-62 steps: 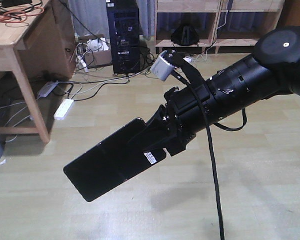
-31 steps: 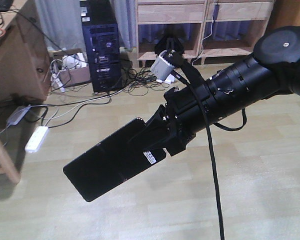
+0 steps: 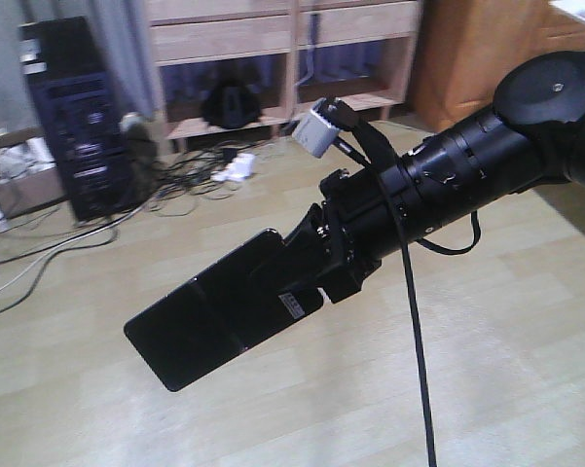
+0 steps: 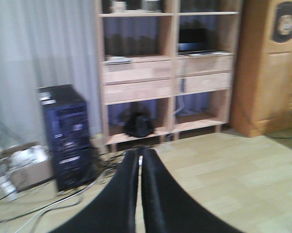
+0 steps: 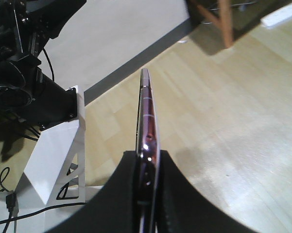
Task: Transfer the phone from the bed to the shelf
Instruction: 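Keep holding the phone while the base drives to the wooden shelf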
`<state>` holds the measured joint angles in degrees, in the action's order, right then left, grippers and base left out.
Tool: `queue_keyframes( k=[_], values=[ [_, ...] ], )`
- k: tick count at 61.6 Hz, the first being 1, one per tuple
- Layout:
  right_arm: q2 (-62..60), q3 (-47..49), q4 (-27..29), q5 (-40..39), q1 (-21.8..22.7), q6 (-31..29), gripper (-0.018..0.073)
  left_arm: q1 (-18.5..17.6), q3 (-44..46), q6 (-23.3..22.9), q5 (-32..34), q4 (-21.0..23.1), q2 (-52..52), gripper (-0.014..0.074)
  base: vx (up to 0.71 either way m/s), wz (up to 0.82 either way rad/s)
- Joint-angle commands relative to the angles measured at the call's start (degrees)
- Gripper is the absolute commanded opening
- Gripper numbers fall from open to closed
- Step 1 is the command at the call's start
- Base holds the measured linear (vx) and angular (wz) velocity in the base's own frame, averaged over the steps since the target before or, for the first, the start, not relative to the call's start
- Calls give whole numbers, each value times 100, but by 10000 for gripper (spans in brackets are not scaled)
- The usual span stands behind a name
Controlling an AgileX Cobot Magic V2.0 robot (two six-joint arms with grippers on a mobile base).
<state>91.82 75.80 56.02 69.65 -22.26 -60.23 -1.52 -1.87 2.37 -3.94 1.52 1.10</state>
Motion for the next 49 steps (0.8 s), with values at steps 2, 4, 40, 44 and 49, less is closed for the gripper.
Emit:
queue_keyframes(
  k=[2,4,40,44,49],
  values=[
    [-255,136,463,398,9,-19,-2,11,138,-50,432,60,45,1,27,-63],
    [-255,136,463,398,9,-19,-2,11,138,-50,432,60,45,1,26,-65],
    [-255,136,463,410,9,-19,-2,11,138,-50,432,60,45,1,21,-64],
    [-255,136,463,410,9,-19,-2,11,138,-50,432,60,45,1,21,-50],
    [-255,136,463,410,9,-19,-2,11,138,-50,432,60,45,1,22,-44]
  ],
)
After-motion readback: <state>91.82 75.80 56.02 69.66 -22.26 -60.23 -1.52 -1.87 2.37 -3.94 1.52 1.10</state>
